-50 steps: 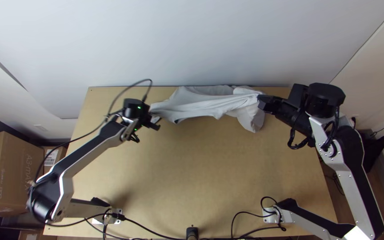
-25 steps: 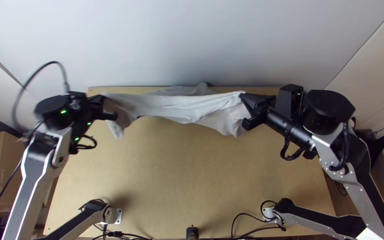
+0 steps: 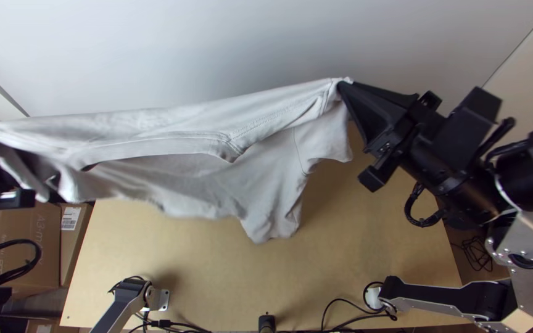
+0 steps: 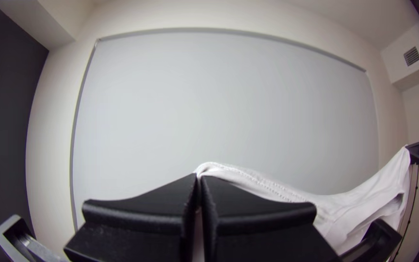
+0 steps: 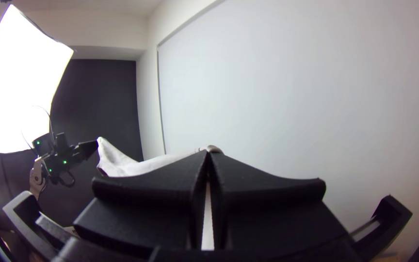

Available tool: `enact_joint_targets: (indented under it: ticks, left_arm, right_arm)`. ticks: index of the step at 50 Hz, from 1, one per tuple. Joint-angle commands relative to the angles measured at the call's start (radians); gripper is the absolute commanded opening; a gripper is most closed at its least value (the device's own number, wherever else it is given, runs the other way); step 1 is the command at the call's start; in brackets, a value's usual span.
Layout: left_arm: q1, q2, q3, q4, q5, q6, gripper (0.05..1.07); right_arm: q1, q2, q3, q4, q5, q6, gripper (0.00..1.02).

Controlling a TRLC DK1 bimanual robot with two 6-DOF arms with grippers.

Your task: Fold the t-shirt

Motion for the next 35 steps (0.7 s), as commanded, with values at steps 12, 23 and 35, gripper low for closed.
enact_joint_targets:
  ticks: [12,23,35]
  left_arm:
    - [-0.064,0.066,-0.142,0.053,-0.003,-0.058,0.07]
    - [-0.104,0.164,-0.404,0.157,0.016,-0.058,0.07]
    - [-0.145,0.408,-0.534,0.321,0.071,-0.053,0.07]
  right_arm:
    - [-0.057,-0.045,-0.089,0.048,0.034,0.052,0.02]
    - [-0.273,-0.188,-0.532,0.124,-0.012,0.128,0.02]
    - [-0.489,-0.237,-0.848,0.236,-0.111,0.236,0.02]
